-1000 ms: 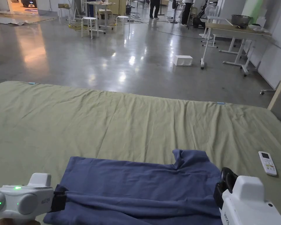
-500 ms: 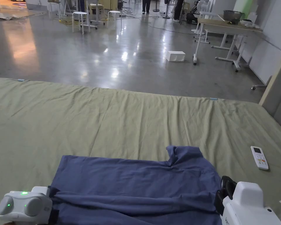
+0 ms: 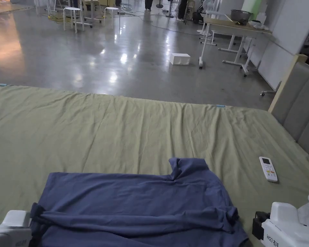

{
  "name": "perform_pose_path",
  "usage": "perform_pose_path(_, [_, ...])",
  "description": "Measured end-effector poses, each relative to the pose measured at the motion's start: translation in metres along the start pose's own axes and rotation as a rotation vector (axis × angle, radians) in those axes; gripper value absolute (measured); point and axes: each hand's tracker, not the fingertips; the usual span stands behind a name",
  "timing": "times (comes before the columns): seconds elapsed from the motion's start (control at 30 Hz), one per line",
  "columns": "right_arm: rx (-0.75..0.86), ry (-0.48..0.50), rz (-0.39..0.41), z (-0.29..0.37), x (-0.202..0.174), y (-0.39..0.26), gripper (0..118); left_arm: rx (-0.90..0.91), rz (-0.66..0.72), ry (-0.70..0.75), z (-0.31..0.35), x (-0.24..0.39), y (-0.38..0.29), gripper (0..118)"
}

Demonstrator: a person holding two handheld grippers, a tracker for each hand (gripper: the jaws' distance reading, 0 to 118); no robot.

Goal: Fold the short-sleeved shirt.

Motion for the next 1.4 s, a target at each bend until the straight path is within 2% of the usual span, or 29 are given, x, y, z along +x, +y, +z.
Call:
perform_pose_path(0.1, [-0.124, 0.044, 0.087, -0.031, 0.001, -0.005, 46, 0.010, -0.004, 0.001, -0.009, -0.009, 0.002, 7])
perform_pose_path(0.2, [-0.230, 0.075, 0.138, -0.057, -0.007, -0.015, 70, 0.018, -0.012, 0.004, -0.009, -0.011, 0.001, 7])
perform_pose_path(0.23, [-0.267, 0.065, 0.176, -0.066, -0.011, -0.019, 71, 0.022, -0.011, 0.005, -0.010, -0.012, 0.001, 7])
perform_pose_path(0.33, [-0.324, 0.059, 0.192, -0.093, -0.017, -0.034, 70, 0.025, -0.016, 0.017, -0.014, -0.013, 0.001, 7])
perform_pose_path(0.4, [-0.388, 0.050, 0.201, -0.108, -0.020, -0.043, 66, 0.028, -0.036, 0.028, -0.017, -0.011, 0.000, 7])
perform_pose_path(0.43, [-0.401, 0.061, 0.186, -0.112, -0.022, -0.048, 58, 0.023, -0.043, 0.032, -0.025, -0.014, 0.000, 7])
perform_pose_path(0.5, [-0.382, 0.111, 0.114, -0.113, -0.020, -0.050, 43, 0.024, -0.044, 0.036, -0.029, -0.015, -0.001, 7])
perform_pose_path(0.53, [-0.382, 0.118, 0.083, -0.112, -0.021, -0.051, 42, 0.023, -0.043, 0.037, -0.030, -0.016, -0.002, 7])
perform_pose_path(0.57, [-0.383, 0.103, 0.098, -0.111, -0.022, -0.051, 42, 0.022, -0.041, 0.038, -0.033, -0.016, -0.003, 7])
perform_pose_path(0.6, [-0.380, 0.110, 0.107, -0.111, -0.024, -0.051, 36, 0.022, -0.039, 0.038, -0.035, -0.017, -0.003, 7])
perform_pose_path(0.7, [-0.361, 0.131, 0.147, -0.105, -0.031, -0.051, 11, 0.029, -0.056, 0.022, -0.040, -0.018, -0.005, 7])
perform_pose_path(0.77, [-0.341, 0.111, 0.176, -0.100, -0.035, -0.052, 9, 0.033, -0.063, 0.031, -0.040, -0.017, -0.007, 7])
perform_pose_path(1.03, [-0.266, 0.109, 0.104, -0.064, -0.026, -0.024, 7, 0.123, -0.066, 0.009, -0.023, -0.027, 0.004, 7])
perform_pose_path(1.1, [-0.236, 0.121, 0.090, -0.051, -0.022, -0.011, 7, 0.159, -0.060, -0.003, 0.033, 0.004, 0.004, 7])
perform_pose_path(1.17, [-0.199, 0.157, 0.063, -0.033, -0.018, 0.006, 7, 0.197, -0.051, -0.015, 0.052, 0.008, 0.010, 7])
perform_pose_path(1.3, [-0.135, 0.137, 0.144, -0.005, -0.019, 0.026, 7, 0.254, -0.026, -0.037, 0.086, 0.007, 0.024, 7])
perform_pose_path(1.4, [-0.125, 0.132, 0.149, 0.015, -0.015, 0.034, 7, 0.277, -0.025, -0.037, 0.107, 0.002, 0.027, 7])
